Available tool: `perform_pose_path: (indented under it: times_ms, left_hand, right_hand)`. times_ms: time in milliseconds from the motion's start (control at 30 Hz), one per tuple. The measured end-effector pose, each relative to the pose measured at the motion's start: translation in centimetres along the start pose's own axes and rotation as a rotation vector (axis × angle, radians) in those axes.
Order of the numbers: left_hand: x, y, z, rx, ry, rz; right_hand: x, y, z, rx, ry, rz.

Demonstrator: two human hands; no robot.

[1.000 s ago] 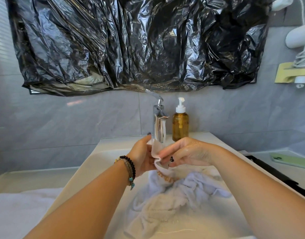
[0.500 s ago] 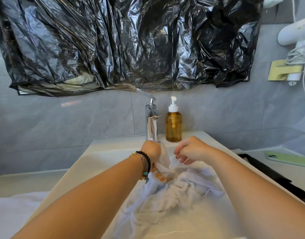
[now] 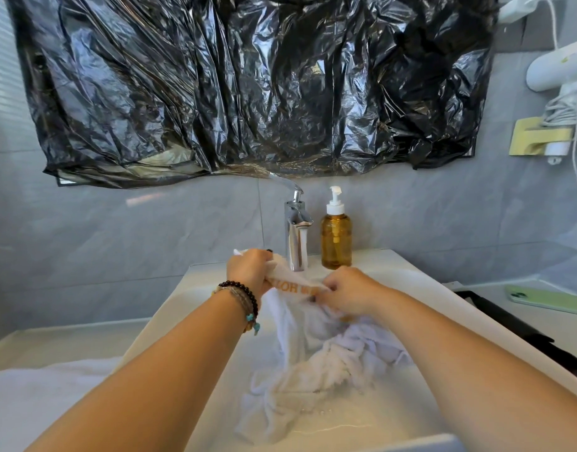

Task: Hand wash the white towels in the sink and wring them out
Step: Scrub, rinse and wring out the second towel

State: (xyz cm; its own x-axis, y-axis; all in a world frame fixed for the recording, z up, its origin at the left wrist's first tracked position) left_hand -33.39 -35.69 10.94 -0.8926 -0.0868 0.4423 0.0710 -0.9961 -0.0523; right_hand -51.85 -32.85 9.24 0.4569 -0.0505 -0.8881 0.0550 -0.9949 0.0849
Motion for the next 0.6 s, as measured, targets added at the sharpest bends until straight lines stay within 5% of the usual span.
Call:
perform_pose_path:
  times_ms: [133, 200, 333, 400, 600]
  left_hand:
    - [-2.4, -0.7, 3.3, 0.145, 0.219, -0.005]
    - [-2.4, -1.7, 4.4, 0.231, 0.379, -0.075]
    - [0.3, -4.9, 1.4, 0.169, 0.552, -0.602]
    - [1.6, -6.3, -0.7, 0.174, 0.67, -0.741]
    - [3.4, -4.8, -0.4, 0.288, 0.422, -0.478]
  right_hand:
    - [-6.3, -2.0, -1.2, 0.023, 0.125, 0.363]
    - [-6.6, -2.8, -2.2, 0.037, 0.259, 0.347]
    - [-4.8, -3.2, -3.6, 0.161, 0.582, 0.202]
    - [-4.3, -3.2, -4.7, 0.184, 0.709, 0.174]
    - [-5.1, -4.1, -7.2, -0.067, 0.818, 0.001]
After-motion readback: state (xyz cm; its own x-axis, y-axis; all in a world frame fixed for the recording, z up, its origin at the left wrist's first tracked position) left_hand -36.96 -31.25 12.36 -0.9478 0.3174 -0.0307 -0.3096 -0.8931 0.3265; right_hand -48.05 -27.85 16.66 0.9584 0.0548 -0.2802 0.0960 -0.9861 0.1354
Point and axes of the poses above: each hand's wrist, its own y-axis towards the middle knuckle, its own x-axis out of the palm, z = x × y, the point moved 9 cm from there along y, towards the middle knuckle, and after that the axes turned 11 degrees about -y, right-handed, at the moved point
